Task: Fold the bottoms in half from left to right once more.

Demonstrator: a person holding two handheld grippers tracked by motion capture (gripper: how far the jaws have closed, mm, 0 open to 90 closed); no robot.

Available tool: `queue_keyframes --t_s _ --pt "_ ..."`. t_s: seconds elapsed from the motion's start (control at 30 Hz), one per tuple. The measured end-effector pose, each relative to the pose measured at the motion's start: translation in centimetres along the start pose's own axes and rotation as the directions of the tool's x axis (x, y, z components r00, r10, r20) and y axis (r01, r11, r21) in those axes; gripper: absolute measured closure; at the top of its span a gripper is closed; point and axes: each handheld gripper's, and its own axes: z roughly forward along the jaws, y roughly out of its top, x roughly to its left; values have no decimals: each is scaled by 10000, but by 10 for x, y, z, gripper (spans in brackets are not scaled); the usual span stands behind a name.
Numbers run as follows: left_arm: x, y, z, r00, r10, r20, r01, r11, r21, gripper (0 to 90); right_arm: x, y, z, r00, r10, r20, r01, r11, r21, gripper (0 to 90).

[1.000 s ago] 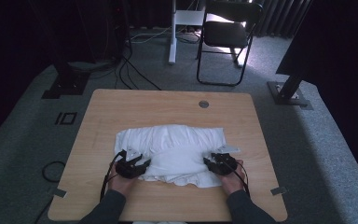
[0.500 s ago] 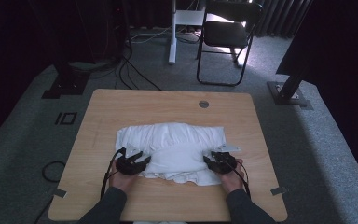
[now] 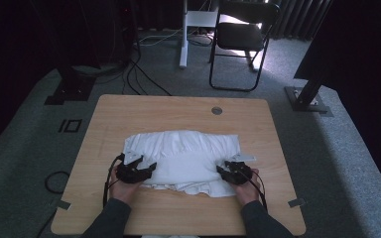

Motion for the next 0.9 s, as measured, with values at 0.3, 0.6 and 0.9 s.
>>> queue_keyframes --t_s 0.3,0.6,0.9 --pt "25 2 -13 9932 -1068 -461 1051 9938 -363 290 -1 0 0 10000 -30 -79 29 10000 -24 555" --pt "42 -2 -18 9777 -1700 -1235 1649 9850 -503 242 -2 -1 0 9999 -64 -129 63 9999 -91 555" --pt "58 -14 -1 9611 -2241 -1612 2315 9724 287 161 -2 -1 0 9999 -74 -146 72 9999 -103 555"
